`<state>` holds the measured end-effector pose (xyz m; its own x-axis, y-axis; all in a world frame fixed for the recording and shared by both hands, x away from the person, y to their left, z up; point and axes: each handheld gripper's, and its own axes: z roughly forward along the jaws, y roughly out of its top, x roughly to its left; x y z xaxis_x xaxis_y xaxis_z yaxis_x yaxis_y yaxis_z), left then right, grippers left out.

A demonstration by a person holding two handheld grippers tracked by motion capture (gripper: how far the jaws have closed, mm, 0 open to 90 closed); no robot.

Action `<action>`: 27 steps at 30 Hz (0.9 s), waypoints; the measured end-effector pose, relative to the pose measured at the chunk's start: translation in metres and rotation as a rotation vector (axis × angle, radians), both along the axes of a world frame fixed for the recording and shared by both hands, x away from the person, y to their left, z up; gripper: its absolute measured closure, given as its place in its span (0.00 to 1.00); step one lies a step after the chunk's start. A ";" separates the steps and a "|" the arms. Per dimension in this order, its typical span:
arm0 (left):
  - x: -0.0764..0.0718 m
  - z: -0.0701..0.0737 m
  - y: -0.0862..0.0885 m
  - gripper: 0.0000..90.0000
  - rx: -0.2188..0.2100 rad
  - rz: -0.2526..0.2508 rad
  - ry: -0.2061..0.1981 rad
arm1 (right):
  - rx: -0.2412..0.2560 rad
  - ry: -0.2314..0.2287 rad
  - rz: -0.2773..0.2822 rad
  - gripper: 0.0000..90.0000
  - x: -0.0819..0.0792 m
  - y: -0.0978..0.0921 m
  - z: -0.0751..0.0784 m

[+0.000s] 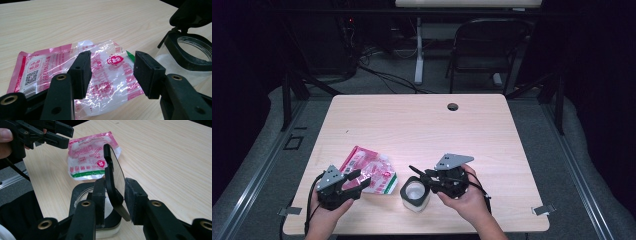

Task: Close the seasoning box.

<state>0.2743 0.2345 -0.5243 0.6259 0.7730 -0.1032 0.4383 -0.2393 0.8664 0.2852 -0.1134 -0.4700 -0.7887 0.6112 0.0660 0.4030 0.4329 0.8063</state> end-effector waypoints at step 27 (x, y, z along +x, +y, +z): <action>0.006 -0.005 0.000 0.53 0.004 0.005 0.008 | 0.003 0.032 0.008 0.66 -0.001 0.003 -0.008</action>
